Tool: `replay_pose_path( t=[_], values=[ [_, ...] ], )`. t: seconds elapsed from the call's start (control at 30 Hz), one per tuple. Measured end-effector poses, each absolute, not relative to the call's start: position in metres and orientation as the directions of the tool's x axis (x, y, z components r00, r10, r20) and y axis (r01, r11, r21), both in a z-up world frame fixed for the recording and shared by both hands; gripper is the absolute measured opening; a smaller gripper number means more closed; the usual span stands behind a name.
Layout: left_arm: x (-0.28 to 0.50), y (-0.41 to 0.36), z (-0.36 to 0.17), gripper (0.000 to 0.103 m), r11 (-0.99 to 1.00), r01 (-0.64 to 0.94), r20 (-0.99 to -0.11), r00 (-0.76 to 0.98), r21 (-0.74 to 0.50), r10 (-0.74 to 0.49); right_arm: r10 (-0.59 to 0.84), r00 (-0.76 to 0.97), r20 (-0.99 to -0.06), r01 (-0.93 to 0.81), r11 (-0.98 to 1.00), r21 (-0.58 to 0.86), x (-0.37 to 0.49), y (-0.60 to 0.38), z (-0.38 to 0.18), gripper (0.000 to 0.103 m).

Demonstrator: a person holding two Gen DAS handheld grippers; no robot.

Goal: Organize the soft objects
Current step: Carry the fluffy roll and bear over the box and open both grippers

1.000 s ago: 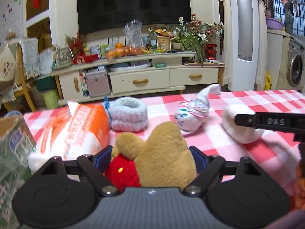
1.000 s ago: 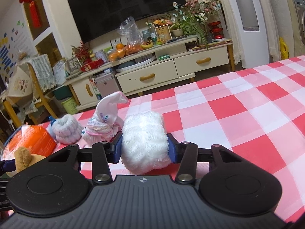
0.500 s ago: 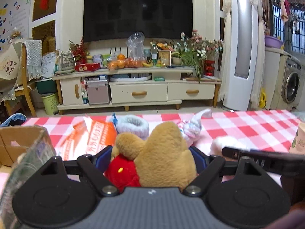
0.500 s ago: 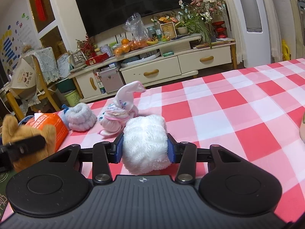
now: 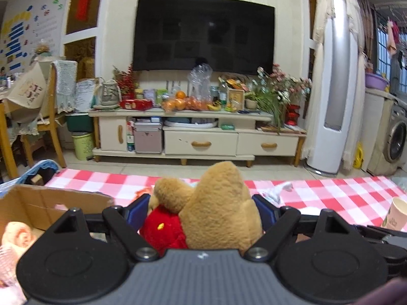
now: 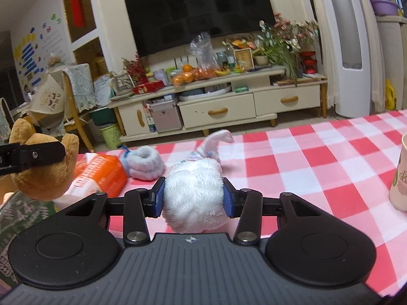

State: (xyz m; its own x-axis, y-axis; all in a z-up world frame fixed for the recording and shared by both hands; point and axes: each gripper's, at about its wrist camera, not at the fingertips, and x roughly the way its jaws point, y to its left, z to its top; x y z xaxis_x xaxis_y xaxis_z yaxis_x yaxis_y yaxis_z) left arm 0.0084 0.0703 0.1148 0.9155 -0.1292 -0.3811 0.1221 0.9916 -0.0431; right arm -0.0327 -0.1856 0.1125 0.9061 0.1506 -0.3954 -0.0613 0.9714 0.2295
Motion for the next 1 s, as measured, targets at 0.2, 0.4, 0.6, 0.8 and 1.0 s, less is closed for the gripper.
replay_pose_path(
  t=[0.2,0.4,0.6,0.8,1.0],
  values=[
    [-0.001,0.085,0.124,0.084,0.997,0.070,-0.366,0.928,-0.022,-0.073,0.175,0.913,-0.368,-0.102,0.972,0.211,-0.039,-0.165,0.126,0.055],
    [-0.010,0.103,0.131,0.084,1.000,0.016,-0.344,0.939,-0.009,-0.019,0.196,0.922,-0.334,-0.133,0.970,0.202,-0.048,-0.151,0.140,0.055],
    [-0.019,0.119,0.136,0.084,1.000,-0.018,-0.344,0.939,-0.002,0.016,0.232,0.919,-0.319,-0.181,0.966,0.184,-0.059,-0.130,0.150,0.055],
    [-0.027,0.137,0.140,0.084,0.998,-0.059,-0.343,0.937,0.015,0.061,0.274,0.910,-0.311,-0.233,0.958,0.165,-0.070,-0.106,0.157,0.055],
    [-0.031,0.159,0.143,0.084,0.992,-0.123,-0.341,0.932,0.009,0.119,0.312,0.899,-0.309,-0.274,0.948,0.159,-0.078,-0.081,0.165,0.055]
  ],
)
